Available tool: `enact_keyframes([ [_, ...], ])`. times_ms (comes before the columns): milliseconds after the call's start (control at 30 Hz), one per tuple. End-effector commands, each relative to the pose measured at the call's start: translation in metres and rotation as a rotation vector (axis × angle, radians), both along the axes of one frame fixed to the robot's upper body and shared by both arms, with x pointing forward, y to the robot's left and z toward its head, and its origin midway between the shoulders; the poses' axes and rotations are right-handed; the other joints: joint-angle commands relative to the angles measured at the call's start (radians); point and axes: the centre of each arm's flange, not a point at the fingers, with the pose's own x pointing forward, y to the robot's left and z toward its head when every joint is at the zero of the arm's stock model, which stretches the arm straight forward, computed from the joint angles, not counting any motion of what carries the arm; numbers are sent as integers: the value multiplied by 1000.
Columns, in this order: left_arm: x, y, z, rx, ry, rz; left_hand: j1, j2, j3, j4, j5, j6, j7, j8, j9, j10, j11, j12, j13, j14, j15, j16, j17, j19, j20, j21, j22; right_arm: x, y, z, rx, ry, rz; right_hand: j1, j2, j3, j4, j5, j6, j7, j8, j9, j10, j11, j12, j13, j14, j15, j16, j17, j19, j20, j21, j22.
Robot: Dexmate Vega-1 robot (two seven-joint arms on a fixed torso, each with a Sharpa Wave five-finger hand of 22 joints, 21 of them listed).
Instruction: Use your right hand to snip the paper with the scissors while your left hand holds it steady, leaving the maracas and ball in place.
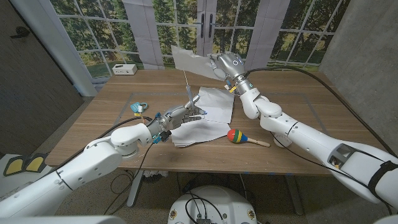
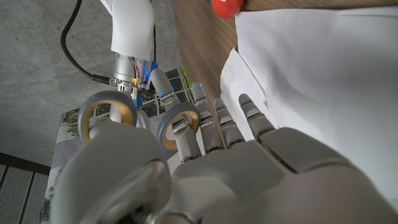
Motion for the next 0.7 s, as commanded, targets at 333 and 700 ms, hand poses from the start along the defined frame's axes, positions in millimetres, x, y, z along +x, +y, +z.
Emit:
enact_keyframes([
  [333, 6, 2, 5, 10, 16, -18, -6, -3, -1, 5, 1, -5, 14, 4, 6, 147, -136, -3, 0, 14, -43, -2, 0, 9, -1, -3, 2, 7, -10, -6, -15, -145, -20, 52, -43, -16, -85, -13, 119, -11, -22, -64, 62, 7, 7, -26, 8, -66, -14, 25, -30, -109, 48, -22],
  [700, 7, 3, 5, 8, 19, -12, -5, -2, 0, 5, 1, -5, 14, 3, 6, 147, -136, -4, 0, 14, -42, -2, 0, 9, -2, -3, 2, 15, -16, -14, -7, -235, 2, 79, -56, -39, -133, -11, 187, -4, -37, -125, 88, 6, 30, -4, 54, -65, 1, 48, -29, -111, 88, -37],
])
